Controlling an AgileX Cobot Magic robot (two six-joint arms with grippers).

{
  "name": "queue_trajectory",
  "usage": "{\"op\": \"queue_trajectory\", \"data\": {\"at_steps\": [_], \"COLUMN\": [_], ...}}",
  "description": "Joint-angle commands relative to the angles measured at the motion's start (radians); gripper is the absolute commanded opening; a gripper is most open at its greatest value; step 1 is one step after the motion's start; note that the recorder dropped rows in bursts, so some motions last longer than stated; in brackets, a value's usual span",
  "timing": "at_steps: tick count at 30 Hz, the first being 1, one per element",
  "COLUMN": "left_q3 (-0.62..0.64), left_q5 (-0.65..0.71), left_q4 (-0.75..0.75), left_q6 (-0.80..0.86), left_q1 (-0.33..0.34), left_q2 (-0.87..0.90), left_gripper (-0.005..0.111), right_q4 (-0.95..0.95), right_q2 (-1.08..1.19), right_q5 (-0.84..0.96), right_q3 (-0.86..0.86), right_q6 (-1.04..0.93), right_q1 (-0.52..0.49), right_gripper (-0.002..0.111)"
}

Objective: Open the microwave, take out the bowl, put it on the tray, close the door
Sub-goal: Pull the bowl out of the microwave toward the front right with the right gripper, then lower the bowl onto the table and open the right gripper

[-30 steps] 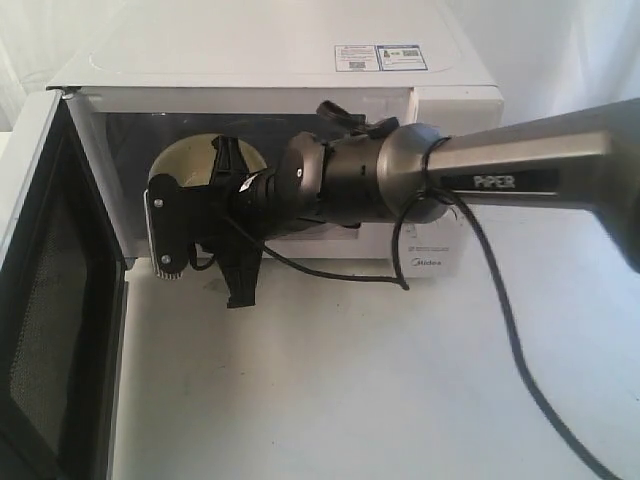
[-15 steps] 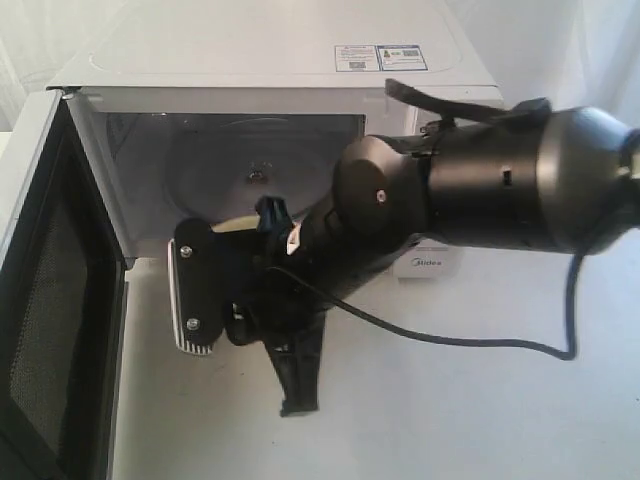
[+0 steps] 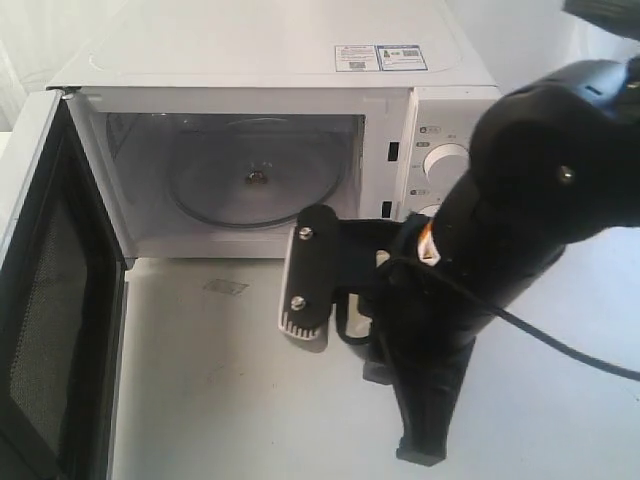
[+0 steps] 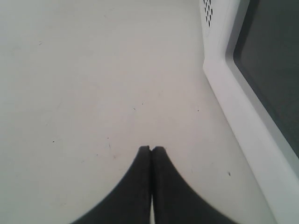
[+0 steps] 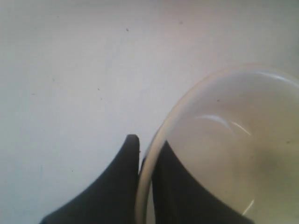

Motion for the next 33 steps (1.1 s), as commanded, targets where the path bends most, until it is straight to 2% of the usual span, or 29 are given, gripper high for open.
{"op": "queue_trajectory", "data": {"at_steps": [1, 6, 8, 11, 16, 33], "left_q3": [0.004, 0.004, 0.004, 0.004, 0.004, 0.004], "left_q5": [0.002, 0.002, 0.002, 0.002, 0.002, 0.002], "left_q4": [-0.005, -0.005, -0.005, -0.005, -0.005, -0.005], "left_q6": [0.003, 0.003, 0.003, 0.003, 0.003, 0.003], "left_q1": [-0.002, -0.002, -0.002, -0.002, -0.002, -0.002], "left_q2": [-0.005, -0.005, -0.005, -0.005, -0.005, -0.005], "left_gripper": [0.0, 0.0, 0.0, 0.0, 0.0, 0.0], "right_q4": [-0.015, -0.015, -0.005, 0.042, 0.051, 0.096], "right_q2": [-0.051, -0.047, -0.044, -0.044, -0.042, 0.01], "right_q5": [-0.068, -0.217, -0.213, -0.221, -0.354, -0.372], "right_q3": [0.104, 0.221, 0.268, 0.316, 0.381, 0.414], "right_q6": [0.041, 0.132, 0.132, 0.135, 0.135, 0.131], "right_q1": [-0.094, -0.205, -0.219, -0.219, -0.219, -0.217], "right_gripper": [0.0, 0.0, 0.0, 0.0, 0.0, 0.0]}}
